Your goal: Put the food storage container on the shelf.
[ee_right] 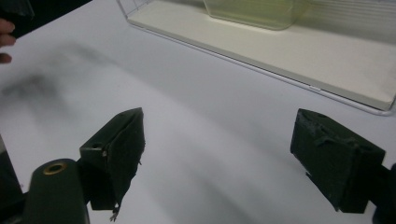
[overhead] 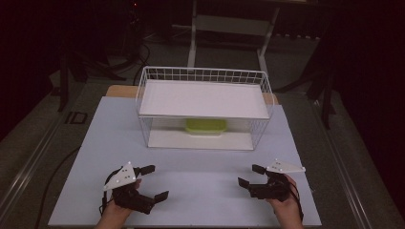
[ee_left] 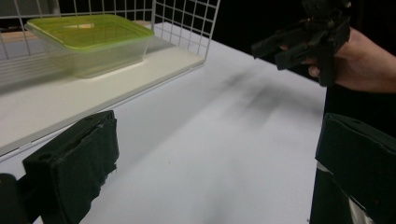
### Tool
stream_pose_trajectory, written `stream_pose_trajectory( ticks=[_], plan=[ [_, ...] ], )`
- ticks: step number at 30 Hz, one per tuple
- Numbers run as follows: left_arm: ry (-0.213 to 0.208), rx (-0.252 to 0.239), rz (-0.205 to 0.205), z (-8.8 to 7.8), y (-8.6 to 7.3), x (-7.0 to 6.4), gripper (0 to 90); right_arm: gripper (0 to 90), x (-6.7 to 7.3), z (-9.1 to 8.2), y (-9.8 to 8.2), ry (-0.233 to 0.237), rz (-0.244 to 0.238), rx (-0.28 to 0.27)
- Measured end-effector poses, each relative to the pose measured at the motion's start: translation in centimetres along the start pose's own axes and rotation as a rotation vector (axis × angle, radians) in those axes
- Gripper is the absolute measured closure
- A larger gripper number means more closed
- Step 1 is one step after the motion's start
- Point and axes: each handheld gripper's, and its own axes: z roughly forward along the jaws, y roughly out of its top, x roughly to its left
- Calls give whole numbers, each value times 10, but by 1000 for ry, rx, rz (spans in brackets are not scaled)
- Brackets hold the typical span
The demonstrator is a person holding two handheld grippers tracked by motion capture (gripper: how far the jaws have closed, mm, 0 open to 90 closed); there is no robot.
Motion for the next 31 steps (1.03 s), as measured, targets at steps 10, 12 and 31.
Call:
stream_pose_trajectory(
  ticks=[10,12,31],
  plan=[
    [8,13,-5,6,-7,-2,2,176,1,4,-6,25,-19,32],
    [12,19,-12,7,-7,0,2,176,1,4,-5,21,-26,37],
    [16,7,-31,4,-7,6,2,176,-6,8,-6,2,-13,63]
  ],
)
